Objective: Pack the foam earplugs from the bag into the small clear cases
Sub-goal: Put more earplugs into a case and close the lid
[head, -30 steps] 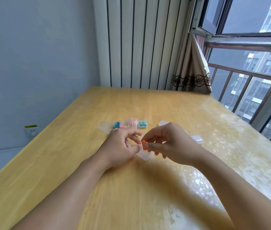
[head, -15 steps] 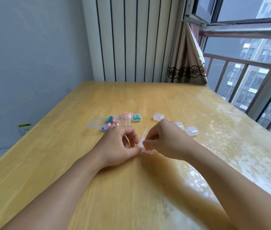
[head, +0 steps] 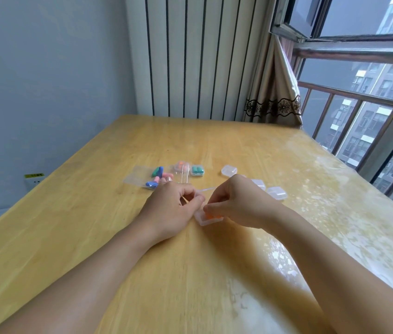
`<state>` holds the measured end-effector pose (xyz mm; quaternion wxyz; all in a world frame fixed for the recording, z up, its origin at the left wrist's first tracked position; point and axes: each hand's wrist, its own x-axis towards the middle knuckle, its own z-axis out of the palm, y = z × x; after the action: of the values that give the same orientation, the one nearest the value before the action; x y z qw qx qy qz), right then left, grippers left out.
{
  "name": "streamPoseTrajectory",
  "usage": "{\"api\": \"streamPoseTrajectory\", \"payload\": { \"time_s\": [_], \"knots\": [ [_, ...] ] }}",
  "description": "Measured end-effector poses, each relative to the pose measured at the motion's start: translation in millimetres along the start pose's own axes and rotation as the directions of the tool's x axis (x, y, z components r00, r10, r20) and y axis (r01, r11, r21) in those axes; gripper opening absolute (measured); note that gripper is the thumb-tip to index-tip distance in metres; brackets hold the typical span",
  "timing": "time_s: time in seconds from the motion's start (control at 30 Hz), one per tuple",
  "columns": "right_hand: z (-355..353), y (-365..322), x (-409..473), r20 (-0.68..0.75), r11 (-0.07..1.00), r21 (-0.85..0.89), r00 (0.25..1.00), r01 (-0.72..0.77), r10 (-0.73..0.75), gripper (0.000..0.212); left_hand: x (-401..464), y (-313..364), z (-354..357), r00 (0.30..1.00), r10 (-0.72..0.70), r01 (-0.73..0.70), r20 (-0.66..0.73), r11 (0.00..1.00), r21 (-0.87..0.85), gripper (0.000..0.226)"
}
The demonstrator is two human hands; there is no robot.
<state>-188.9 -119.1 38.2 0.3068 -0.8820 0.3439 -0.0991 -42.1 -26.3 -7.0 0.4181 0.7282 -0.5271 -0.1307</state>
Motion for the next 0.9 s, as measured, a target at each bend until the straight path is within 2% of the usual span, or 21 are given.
{"api": "streamPoseTrajectory", "payload": {
  "time_s": [0.23, 0.37, 0.47, 0.63, 0.77, 0.9],
  "knots": [
    [4, -3, -3, -0.002, 1.000, 0.028, 1.000, 0.007, -0.007, 0.049, 0, 3, 0, 0.995, 0.089, -0.088, -0.038, 0.996, 0.026, 0.015],
    [4, -1, -3, -0.009, 0.997, 0.072, 1.000, 0.001, 0.000, 0.036, 0, 0, 0, 0.997, 0.071, -0.072, -0.016, 0.997, -0.029, 0.013],
    [-5, 1, -5, -0.020, 0.986, 0.166, 1.000, 0.003, 0.000, 0.016, 0, -3, 1, 0.998, 0.066, -0.065, 0.008, 0.995, -0.072, 0.008],
    [-23, 10, -7, -0.019, 0.928, 0.372, 0.999, 0.032, -0.027, 0.019, 0, -3, 1, 0.999, 0.035, -0.034, 0.017, 0.998, -0.058, 0.006],
    [-19, 11, -5, -0.047, 0.987, 0.122, 0.994, 0.108, -0.103, 0.012, 0, -2, -1, 0.999, 0.030, -0.029, 0.019, 0.998, -0.050, 0.008],
    [-16, 16, -4, -0.011, 0.989, -0.023, 0.989, 0.149, -0.149, 0.017, -1, 0, -2, 0.999, 0.037, -0.036, 0.020, 0.999, -0.024, 0.012]
  ]
}}
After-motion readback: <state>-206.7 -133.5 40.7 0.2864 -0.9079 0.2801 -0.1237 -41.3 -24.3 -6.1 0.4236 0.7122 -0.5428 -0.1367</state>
